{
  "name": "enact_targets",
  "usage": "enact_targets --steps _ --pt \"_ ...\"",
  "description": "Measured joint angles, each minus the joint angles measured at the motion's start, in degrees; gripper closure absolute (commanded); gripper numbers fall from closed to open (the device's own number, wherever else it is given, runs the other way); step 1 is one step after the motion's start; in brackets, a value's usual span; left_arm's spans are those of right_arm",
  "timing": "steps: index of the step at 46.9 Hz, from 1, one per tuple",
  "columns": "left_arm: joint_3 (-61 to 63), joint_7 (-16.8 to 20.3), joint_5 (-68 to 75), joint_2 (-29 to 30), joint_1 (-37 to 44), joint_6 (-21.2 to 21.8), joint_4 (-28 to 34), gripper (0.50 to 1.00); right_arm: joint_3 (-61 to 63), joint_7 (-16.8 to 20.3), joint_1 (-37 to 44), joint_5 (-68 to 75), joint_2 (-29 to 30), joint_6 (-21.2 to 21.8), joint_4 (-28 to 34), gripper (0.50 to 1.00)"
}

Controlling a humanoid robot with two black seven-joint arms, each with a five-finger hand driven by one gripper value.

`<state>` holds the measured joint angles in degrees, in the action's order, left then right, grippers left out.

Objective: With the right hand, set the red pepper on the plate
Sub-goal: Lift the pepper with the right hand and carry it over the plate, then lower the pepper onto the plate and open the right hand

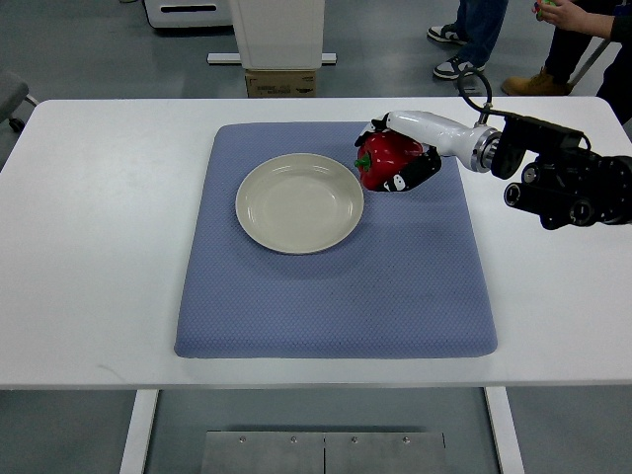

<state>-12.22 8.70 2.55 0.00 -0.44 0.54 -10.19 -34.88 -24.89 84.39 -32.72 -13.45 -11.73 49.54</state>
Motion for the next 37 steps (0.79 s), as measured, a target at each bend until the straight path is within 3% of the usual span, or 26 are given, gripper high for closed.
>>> enact_targets --steps 11,37 --pt "0.00 0.00 0.00 0.00 -0.01 0.01 0.00 0.500 2.19 2.27 2.69 0.86 1.37 0.08 5.32 1.000" --pt "0.00 0.01 0.00 0.00 0.00 -0.01 0.00 0.500 3.04 8.14 -0.17 5.57 12.29 -0.10 3.62 1.000"
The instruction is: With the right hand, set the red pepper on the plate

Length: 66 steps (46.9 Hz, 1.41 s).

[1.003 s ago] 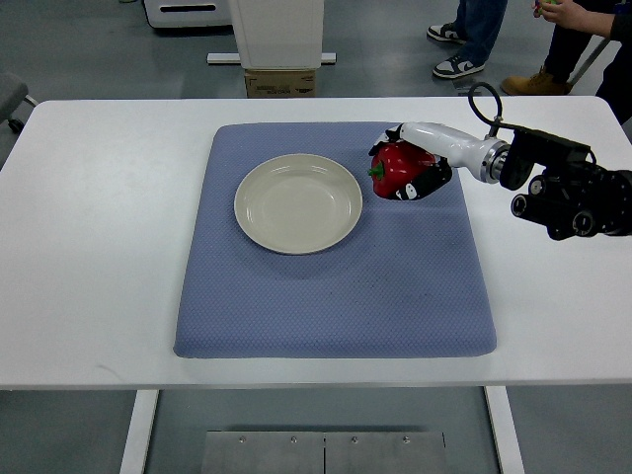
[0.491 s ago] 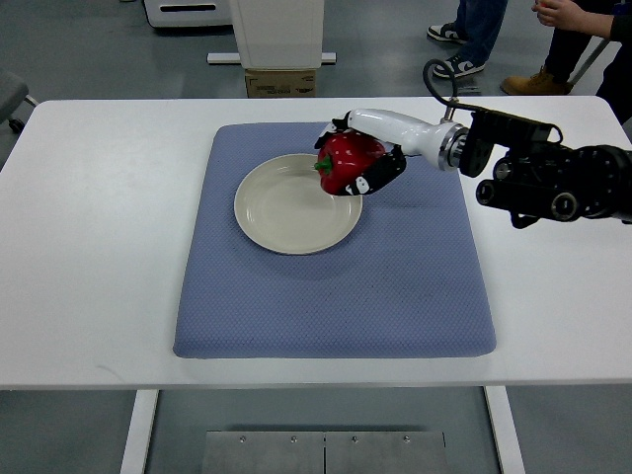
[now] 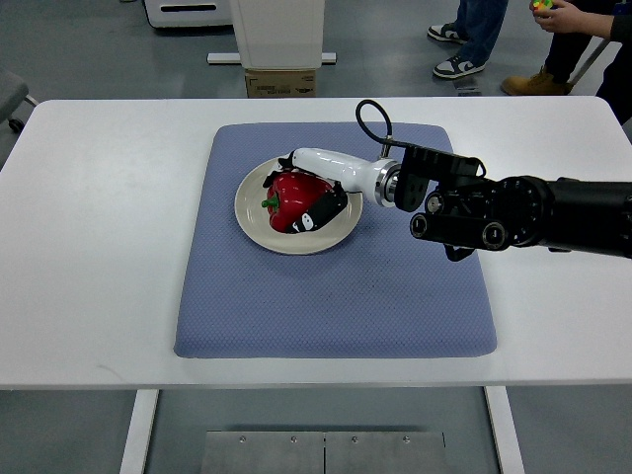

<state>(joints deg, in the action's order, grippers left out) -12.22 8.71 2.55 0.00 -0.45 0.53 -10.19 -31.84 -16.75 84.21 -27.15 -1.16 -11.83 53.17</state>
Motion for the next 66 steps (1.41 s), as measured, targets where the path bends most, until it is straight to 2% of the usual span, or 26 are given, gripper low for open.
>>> enact_targets --steps 5,6,8,9,10,27,33,50,66 --pt "0.00 -0.01 0.00 0.00 0.01 0.00 0.00 0.500 0.08 0.29 -0.77 0.33 0.78 -0.18 -0.18 1.000" --pt "0.00 -0.01 0.00 0.00 0.01 0.00 0.00 0.500 0.09 0.30 -0.88 0.33 0.85 -0.23 -0.18 0.965" --pt "0.00 -0.01 0.00 0.00 0.01 0.00 0.01 0.500 0.38 0.32 -1.31 0.34 0.95 -0.37 -0.19 0.703" --pt "0.00 -0.01 0.00 0.00 0.01 0.00 0.00 0.500 0.63 0.32 -1.57 0.34 0.96 -0.38 -0.23 0.552" --pt "0.00 -0.01 0.00 0.00 0.01 0.00 0.00 0.500 1.01 0.32 -1.90 0.34 0.97 -0.39 -0.24 0.501" --pt "0.00 -0.01 0.00 0.00 0.01 0.02 0.00 0.500 4.65 0.02 -3.34 0.32 0.92 -0.40 -0.08 0.500" --pt "0.00 0.00 0.00 0.00 0.00 0.02 0.00 0.500 10.06 -0.01 -3.96 0.82 0.69 -0.40 0.29 0.500" --pt "0.00 0.00 0.00 0.00 0.01 0.03 -0.01 0.500 37.91 0.15 -15.55 2.03 0.28 -0.38 -0.24 0.500" --pt "0.00 -0.01 0.00 0.00 0.01 0.02 -0.01 0.500 41.08 -0.23 -21.74 2.09 -0.25 -0.28 0.35 0.500"
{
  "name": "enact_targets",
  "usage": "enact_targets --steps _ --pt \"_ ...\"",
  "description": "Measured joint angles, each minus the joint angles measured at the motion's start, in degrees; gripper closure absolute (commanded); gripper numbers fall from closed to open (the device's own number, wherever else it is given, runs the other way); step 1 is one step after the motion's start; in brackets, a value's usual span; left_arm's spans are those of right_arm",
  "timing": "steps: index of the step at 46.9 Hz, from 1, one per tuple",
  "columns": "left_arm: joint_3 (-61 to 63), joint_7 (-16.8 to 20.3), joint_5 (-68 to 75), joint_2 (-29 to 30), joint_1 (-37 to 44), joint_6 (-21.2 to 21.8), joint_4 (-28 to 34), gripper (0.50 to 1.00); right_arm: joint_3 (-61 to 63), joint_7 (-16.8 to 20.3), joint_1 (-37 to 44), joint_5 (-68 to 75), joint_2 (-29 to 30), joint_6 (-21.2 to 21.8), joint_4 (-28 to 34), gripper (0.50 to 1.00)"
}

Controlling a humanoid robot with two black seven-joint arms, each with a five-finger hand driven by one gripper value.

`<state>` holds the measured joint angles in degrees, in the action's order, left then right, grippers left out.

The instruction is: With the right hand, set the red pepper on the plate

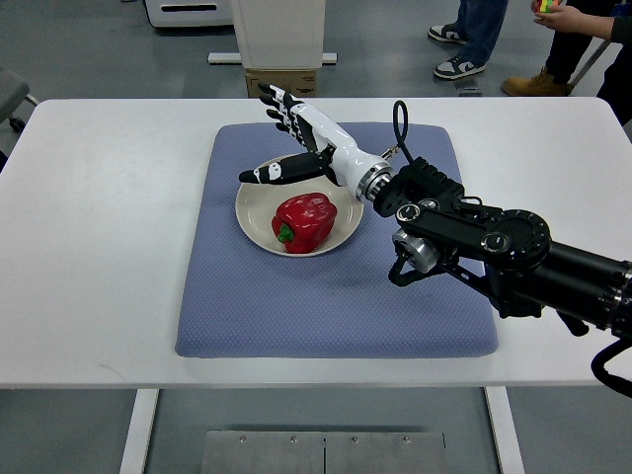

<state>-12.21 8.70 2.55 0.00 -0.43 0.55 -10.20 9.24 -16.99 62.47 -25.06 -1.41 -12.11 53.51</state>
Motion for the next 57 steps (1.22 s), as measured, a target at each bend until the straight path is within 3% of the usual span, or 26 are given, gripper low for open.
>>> enact_targets --steps 11,23,33,46,57 --pt "0.00 0.01 0.00 0.00 0.00 -0.01 0.00 0.500 4.61 -0.14 -4.77 1.15 -0.52 2.33 0.12 0.500" --pt "-0.01 0.01 0.00 0.00 -0.01 0.03 0.00 0.500 16.65 -0.06 -8.98 14.46 -0.51 13.61 -0.42 0.500" --pt "-0.01 0.01 0.00 0.00 -0.01 0.01 0.02 0.500 25.31 0.61 -11.11 22.45 -0.50 16.32 -1.47 0.500" --pt "0.00 0.01 0.00 0.00 0.00 -0.02 0.01 0.500 29.12 1.42 -13.51 27.87 -3.40 17.90 -8.80 0.500" --pt "-0.01 0.00 0.00 0.00 -0.01 -0.01 0.02 0.500 29.17 1.10 -13.89 27.88 -9.39 20.69 -21.55 0.500"
